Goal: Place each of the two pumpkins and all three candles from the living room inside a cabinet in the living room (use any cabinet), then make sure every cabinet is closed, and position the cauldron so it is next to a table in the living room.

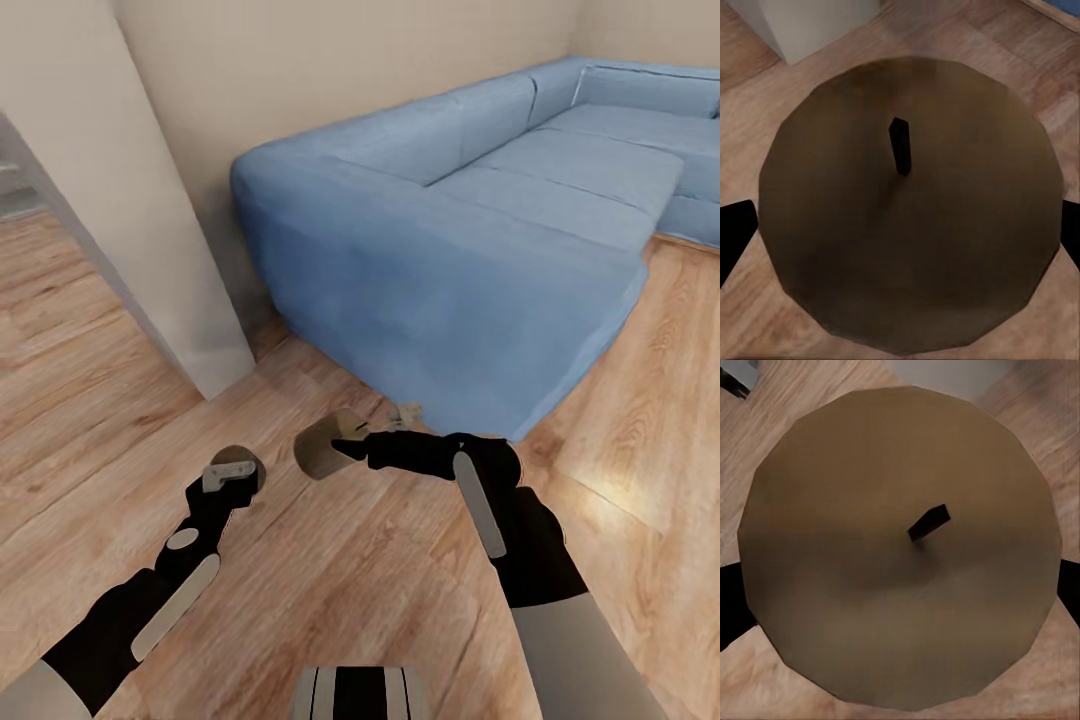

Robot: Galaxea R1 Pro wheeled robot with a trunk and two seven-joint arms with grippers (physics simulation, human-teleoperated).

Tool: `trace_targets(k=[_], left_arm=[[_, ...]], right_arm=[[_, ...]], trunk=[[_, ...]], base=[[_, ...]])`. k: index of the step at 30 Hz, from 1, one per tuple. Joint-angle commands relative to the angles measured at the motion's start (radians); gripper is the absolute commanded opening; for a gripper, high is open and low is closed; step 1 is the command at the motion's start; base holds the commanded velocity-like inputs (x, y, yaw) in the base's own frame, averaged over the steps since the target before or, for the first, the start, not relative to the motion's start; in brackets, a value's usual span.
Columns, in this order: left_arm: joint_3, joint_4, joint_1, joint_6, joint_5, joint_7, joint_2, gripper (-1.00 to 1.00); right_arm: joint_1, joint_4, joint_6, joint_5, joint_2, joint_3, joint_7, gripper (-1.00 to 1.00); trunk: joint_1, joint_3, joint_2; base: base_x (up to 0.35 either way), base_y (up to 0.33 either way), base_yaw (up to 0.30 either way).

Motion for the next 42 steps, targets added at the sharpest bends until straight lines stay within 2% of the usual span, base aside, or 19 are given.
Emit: trace_targets(k=[1, 9, 13, 17, 21, 23, 25, 27, 29, 30, 33, 35, 37, 42], left_arm=[[0.0, 0.0, 0.0, 0.0, 0.001, 0.0, 0.0, -1.0], [0.0, 0.0, 0.001, 0.0, 0.001, 0.0, 0.003, -1.0], [0.027, 0.003, 0.0, 0.0, 0.001, 0.0, 0.003, -1.0], [0.03, 0.006, 0.0, 0.0, 0.001, 0.0, 0.003, -1.0], [0.033, 0.035, 0.0, 0.0, 0.001, 0.0, -0.002, -1.0], [0.035, 0.04, 0.0, 0.0, 0.001, 0.0, -0.003, -1.0], [0.036, 0.051, 0.0, 0.0, 0.002, -0.001, -0.004, -1.0], [0.04, 0.071, -0.001, 0.0, 0.003, -0.001, -0.004, -1.0], [0.07, 0.089, -0.001, 0.001, 0.004, -0.003, -0.006, -1.0], [0.081, 0.091, -0.001, 0.002, 0.004, -0.004, -0.006, -1.0], [0.105, 0.1, -0.001, 0.019, 0.004, -0.006, -0.006, -1.0], [0.113, 0.101, -0.001, 0.066, 0.004, -0.007, -0.006, -1.0], [0.132, 0.099, -0.001, 0.102, 0.004, -0.007, -0.006, -1.0], [0.161, 0.1, -0.001, 0.121, 0.004, -0.008, -0.006, -1.0]], right_arm=[[0.0, 0.008, -0.003, -0.002, 0.001, 0.0, 0.0, -1.0], [0.0, 0.03, -0.047, -0.002, 0.002, 0.0, 0.0, -1.0], [0.001, 0.032, -0.052, -0.003, 0.001, 0.0, 0.0, -1.0], [0.004, 0.035, -0.055, -0.002, 0.001, 0.0, 0.0, -1.0], [0.005, 0.065, -0.103, -0.002, 0.002, 0.0, -0.004, -1.0], [0.005, 0.072, -0.116, -0.002, 0.002, 0.0, -0.027, -1.0], [0.005, 0.081, -0.123, -0.003, 0.002, 0.002, -0.09, -1.0], [0.005, 0.106, -0.126, -0.003, 0.001, 0.022, -0.14, -1.0], [0.005, 0.162, -0.179, 0.0, -0.002, 0.091, -0.17, -1.0], [0.005, 0.181, -0.2, 0.0, -0.002, 0.105, -0.179, -1.0], [0.005, 0.242, -0.256, 0.0, 0.0, 0.13, -0.25, -1.0], [0.005, 0.264, -0.287, -0.001, 0.0, 0.149, -0.32, -1.0], [0.005, 0.275, -0.326, -0.003, 0.0, 0.18, -0.36, -1.0], [0.005, 0.321, -0.364, -0.001, -0.001, 0.213, -0.379, -1.0]], trunk=[[0.0, 0.004, 0.0], [-0.004, 0.035, 0.002], [-0.006, 0.05, 0.003], [-0.008, 0.066, 0.004], [-0.009, 0.081, 0.005], [-0.01, 0.089, 0.005], [-0.011, 0.097, 0.006], [-0.012, 0.105, 0.006], [-0.013, 0.112, 0.007], [-0.013, 0.116, 0.007], [-0.015, 0.128, 0.008], [-0.016, 0.135, 0.008], [-0.017, 0.143, 0.009], [-0.019, 0.163, 0.01]], base=[[0.0, 0.0, 0.285], [0.0, 0.0, 0.285], [0.0, 0.0, 0.281], [0.0, 0.0, 0.28], [0.0, 0.0, 0.28], [0.0, 0.0, 0.281], [0.0, 0.0, 0.284], [0.0, 0.0, 0.285], [0.0, 0.0, 0.286], [0.0, 0.0, 0.287], [0.0, 0.0, 0.287], [0.0, 0.0, 0.287], [0.0, 0.0, 0.287], [0.0, 0.0, 0.287]])
